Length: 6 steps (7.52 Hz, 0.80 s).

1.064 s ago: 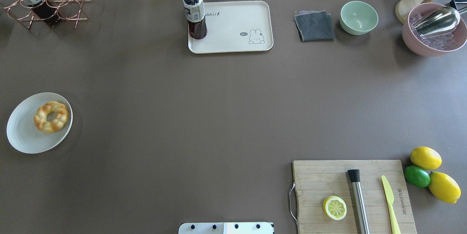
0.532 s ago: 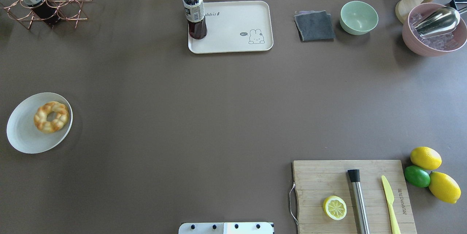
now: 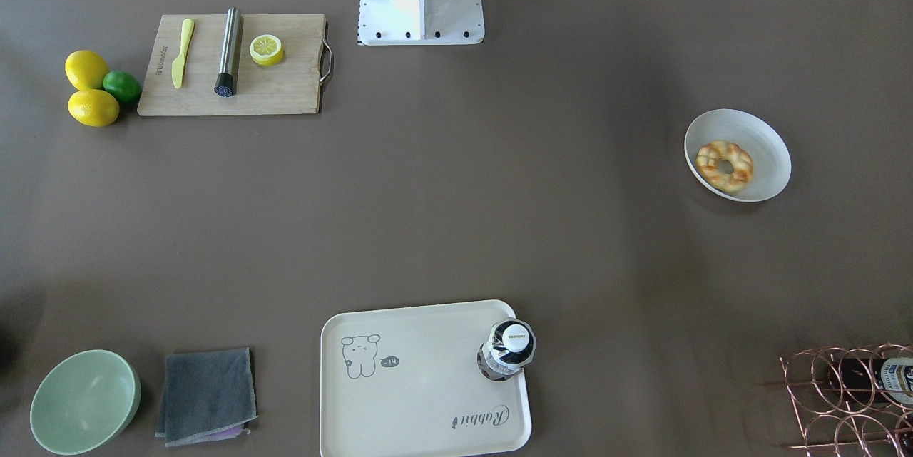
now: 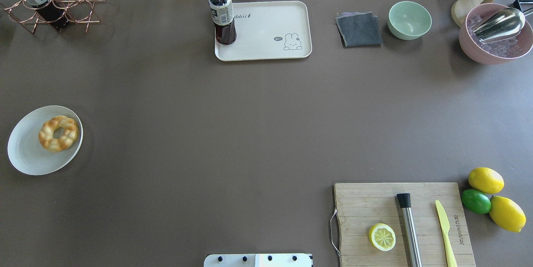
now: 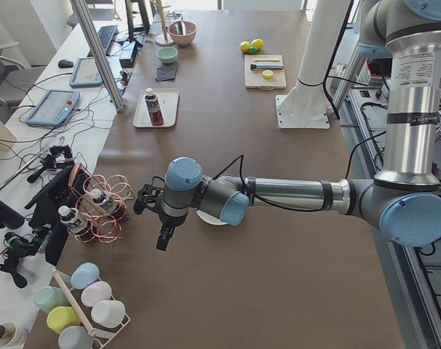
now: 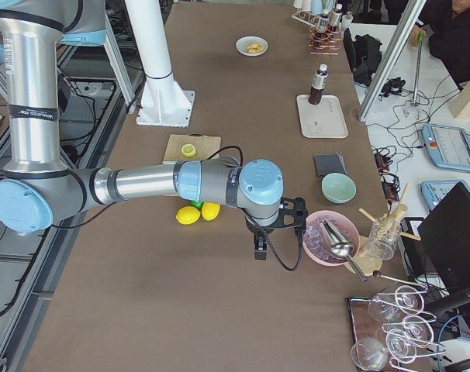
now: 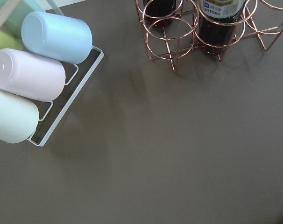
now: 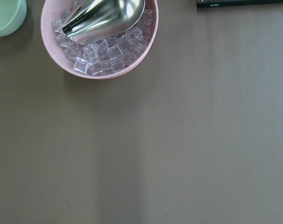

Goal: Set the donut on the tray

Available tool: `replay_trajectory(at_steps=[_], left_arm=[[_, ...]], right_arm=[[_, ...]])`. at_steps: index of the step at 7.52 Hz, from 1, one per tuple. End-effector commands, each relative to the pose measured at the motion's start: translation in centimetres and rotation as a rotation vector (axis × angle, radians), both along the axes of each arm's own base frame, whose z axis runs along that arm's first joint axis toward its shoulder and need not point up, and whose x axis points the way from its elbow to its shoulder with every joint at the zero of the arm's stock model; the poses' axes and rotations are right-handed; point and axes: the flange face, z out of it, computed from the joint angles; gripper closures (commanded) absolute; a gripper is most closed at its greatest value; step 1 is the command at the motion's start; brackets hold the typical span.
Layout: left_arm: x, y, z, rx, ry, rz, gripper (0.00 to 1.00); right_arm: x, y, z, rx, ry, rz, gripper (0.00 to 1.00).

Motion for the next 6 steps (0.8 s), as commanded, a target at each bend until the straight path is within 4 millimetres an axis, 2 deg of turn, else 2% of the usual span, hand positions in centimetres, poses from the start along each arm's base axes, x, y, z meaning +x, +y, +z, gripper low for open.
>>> replay_trajectory(at_steps=[1,6], left_arm=[[0.27,0.52,0.83,-0.029,0.012,0.0,0.02],[0.8,1.09,0.98,-0.113,0.051,0.069,0.02]], right_arm=[[0.61,0.3,0.23,-0.003,-0.001,0.013,0.0],[0.83,0.65,0.36,-0.007,-0.005,0.019,0.0]])
